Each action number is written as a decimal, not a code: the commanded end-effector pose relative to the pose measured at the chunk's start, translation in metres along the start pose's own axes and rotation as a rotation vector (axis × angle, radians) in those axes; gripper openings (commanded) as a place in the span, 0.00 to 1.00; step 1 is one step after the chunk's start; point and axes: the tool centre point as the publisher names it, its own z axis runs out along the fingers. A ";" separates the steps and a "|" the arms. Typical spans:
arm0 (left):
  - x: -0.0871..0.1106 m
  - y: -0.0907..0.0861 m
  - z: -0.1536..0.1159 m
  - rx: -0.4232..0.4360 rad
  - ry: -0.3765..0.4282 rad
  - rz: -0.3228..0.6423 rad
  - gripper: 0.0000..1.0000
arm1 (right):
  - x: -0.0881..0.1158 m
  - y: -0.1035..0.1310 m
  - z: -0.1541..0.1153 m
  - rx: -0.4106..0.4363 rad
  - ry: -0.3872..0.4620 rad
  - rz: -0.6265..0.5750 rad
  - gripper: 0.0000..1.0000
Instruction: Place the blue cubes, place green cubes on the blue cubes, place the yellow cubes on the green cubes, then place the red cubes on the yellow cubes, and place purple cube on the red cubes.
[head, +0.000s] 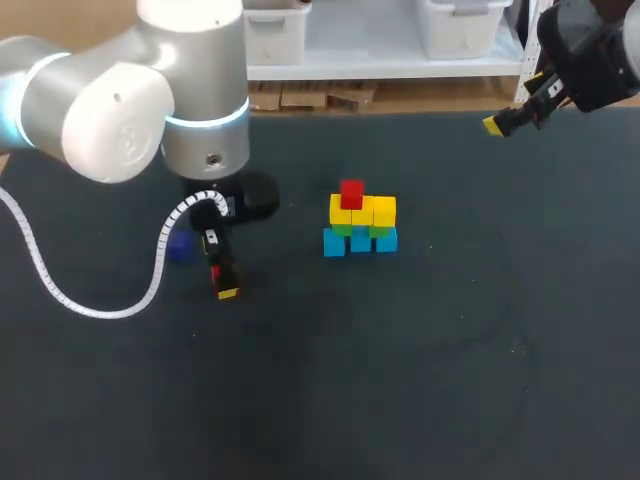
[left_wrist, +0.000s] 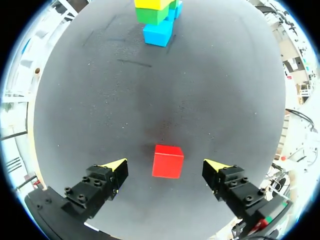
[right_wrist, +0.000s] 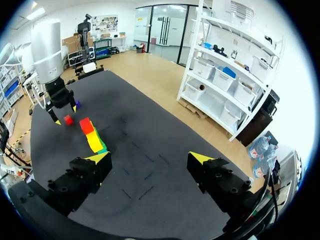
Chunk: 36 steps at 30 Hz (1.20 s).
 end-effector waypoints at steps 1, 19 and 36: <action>0.000 0.005 0.004 0.008 -0.004 0.005 1.00 | 0.000 0.001 0.000 0.002 0.000 0.000 1.00; 0.001 0.010 0.012 0.006 -0.029 -0.016 0.00 | 0.000 0.001 0.000 0.002 0.000 0.000 1.00; -0.019 0.007 -0.091 -0.116 -0.036 0.047 0.00 | 0.000 0.001 0.000 0.002 0.000 0.000 1.00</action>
